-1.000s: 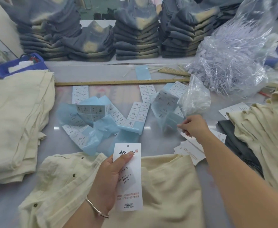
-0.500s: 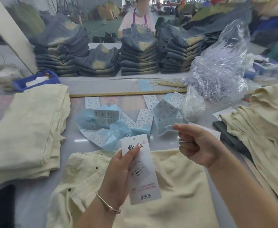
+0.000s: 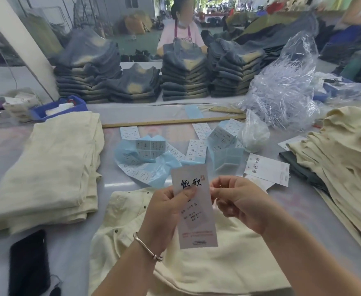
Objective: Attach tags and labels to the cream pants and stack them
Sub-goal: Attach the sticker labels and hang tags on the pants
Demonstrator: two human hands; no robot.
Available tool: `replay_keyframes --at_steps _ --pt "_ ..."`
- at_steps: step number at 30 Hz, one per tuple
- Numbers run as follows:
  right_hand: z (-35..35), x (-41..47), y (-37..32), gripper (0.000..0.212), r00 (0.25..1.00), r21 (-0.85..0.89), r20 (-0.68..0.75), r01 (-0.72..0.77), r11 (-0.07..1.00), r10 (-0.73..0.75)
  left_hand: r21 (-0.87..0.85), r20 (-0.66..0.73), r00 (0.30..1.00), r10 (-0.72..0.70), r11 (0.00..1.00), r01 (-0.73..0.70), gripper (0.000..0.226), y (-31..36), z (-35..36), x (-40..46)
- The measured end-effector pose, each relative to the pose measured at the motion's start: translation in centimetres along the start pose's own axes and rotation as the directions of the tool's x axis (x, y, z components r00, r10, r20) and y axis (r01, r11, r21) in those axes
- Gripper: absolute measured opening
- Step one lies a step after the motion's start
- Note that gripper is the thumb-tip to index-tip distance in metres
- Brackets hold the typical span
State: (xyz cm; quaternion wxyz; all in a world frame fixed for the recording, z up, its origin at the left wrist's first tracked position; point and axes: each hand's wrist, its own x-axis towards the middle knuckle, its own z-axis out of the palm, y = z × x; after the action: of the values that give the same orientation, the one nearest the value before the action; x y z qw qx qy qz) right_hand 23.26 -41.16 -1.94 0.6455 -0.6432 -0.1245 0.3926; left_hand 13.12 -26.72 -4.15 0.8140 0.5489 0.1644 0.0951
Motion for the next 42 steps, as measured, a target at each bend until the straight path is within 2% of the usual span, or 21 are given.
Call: replay_keyframes --at_steps 3,6,10,12,15,18,21,28,33,35,39,42 --pt "0.5 -0.4 -0.3 0.014 1.0 -0.075 -0.025 0.013 0.997 -0.014 0.112 0.008 1.0 0.015 0.994 -0.016 0.026 0.4 -0.6 -0.6" --pt "1.4 -0.6 -0.4 0.014 0.992 -0.201 -0.066 0.093 0.975 -0.108 0.22 0.003 0.999 0.034 0.975 -0.034 0.015 0.6 -0.9 -1.0" --pt "2.3 -0.8 0.0 0.019 0.977 -0.328 -0.132 0.114 0.938 -0.165 0.215 -0.006 0.999 0.054 0.975 -0.051 0.018 1.2 -1.4 -1.7" --pt "2.3 -1.0 -0.2 0.016 0.94 -0.344 -0.208 0.188 0.92 -0.269 0.218 -0.026 0.997 0.077 0.973 -0.069 0.019 1.5 -1.9 -2.1" --pt "3.0 -1.8 -0.8 0.013 0.857 -0.241 -0.279 0.374 0.896 -0.433 0.353 -0.043 0.983 0.18 0.923 -0.154 0.016 1.6 -2.5 -2.6" --pt "5.0 -2.5 -1.1 0.007 0.801 -0.244 -0.239 0.498 0.832 -0.549 0.479 0.013 0.959 0.284 0.84 -0.255 0.021 1.8 -2.5 -3.3" --pt "6.4 -2.5 -0.8 0.012 0.755 -0.312 -0.218 0.547 0.777 -0.619 0.516 0.047 0.948 0.316 0.805 -0.294 0.023 2.0 -2.3 -3.8" --pt "8.2 -2.6 -0.1 0.019 0.713 -0.383 -0.229 0.56 0.735 -0.663 0.38 0.037 0.956 0.291 0.881 -0.283 0.026 2.9 -2.8 -4.6" --pt "8.5 -2.6 0.1 0.018 0.725 -0.351 -0.245 0.552 0.756 -0.643 0.349 0.052 0.961 0.273 0.897 -0.273 0.026 3.1 -3.3 -4.7" --pt "8.6 -2.7 0.1 0.015 0.75 -0.286 -0.241 0.552 0.783 -0.616 0.342 0.054 0.963 0.265 0.901 -0.267 0.026 3.1 -3.5 -4.8" --pt "8.9 -2.8 -0.4 0.008 0.817 -0.02 -0.242 0.535 0.844 -0.524 0.344 0.046 0.969 0.244 0.906 -0.245 0.025 2.9 -4.0 -4.9" --pt "9.0 -2.5 -0.7 0.008 0.827 0.012 -0.237 0.527 0.85 -0.51 0.359 0.047 0.97 0.239 0.902 -0.24 0.025 3.1 -4.3 -5.0"
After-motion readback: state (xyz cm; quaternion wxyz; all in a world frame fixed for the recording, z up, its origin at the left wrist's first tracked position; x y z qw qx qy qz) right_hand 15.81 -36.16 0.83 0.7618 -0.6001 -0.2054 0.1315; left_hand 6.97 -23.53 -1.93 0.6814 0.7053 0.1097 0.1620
